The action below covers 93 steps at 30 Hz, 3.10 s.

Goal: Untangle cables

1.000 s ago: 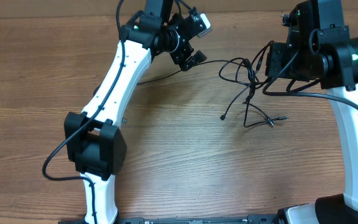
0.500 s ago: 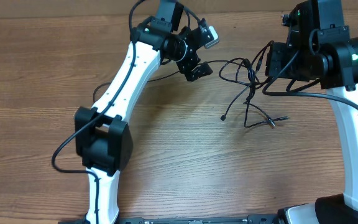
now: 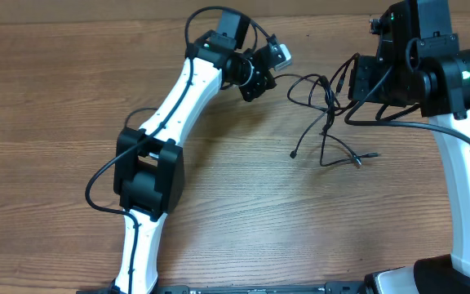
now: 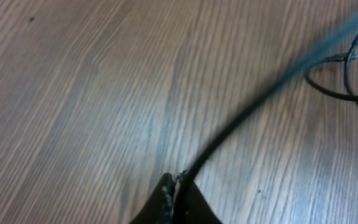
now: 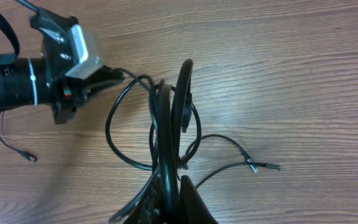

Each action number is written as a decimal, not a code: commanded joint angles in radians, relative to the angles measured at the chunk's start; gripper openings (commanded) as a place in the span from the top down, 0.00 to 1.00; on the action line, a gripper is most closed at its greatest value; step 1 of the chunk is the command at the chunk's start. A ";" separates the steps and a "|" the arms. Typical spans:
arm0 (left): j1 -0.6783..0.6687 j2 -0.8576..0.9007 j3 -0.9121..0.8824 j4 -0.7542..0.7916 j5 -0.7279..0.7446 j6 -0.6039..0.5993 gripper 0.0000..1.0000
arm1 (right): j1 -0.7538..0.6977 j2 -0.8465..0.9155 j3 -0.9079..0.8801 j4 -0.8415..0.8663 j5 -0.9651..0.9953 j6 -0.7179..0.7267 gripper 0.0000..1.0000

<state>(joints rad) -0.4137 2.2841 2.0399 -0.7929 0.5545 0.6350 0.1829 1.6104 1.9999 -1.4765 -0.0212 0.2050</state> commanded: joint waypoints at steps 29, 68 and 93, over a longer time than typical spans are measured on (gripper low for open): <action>0.665 -0.641 0.269 -0.359 -0.509 -0.428 0.96 | -0.008 -0.011 0.004 0.005 0.050 -0.004 0.96; 0.664 -0.192 -0.122 -0.392 -0.311 -0.476 0.96 | -0.008 -0.011 0.004 -0.021 0.047 -0.005 0.96; 0.976 -0.481 0.065 -0.351 -0.613 -0.703 0.96 | -0.008 -0.011 0.004 -0.013 0.046 -0.004 0.96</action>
<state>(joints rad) 0.4789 1.9411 2.0193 -1.1564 -0.0738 -0.0067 0.1829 1.6104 1.9999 -1.4990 0.0185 0.2054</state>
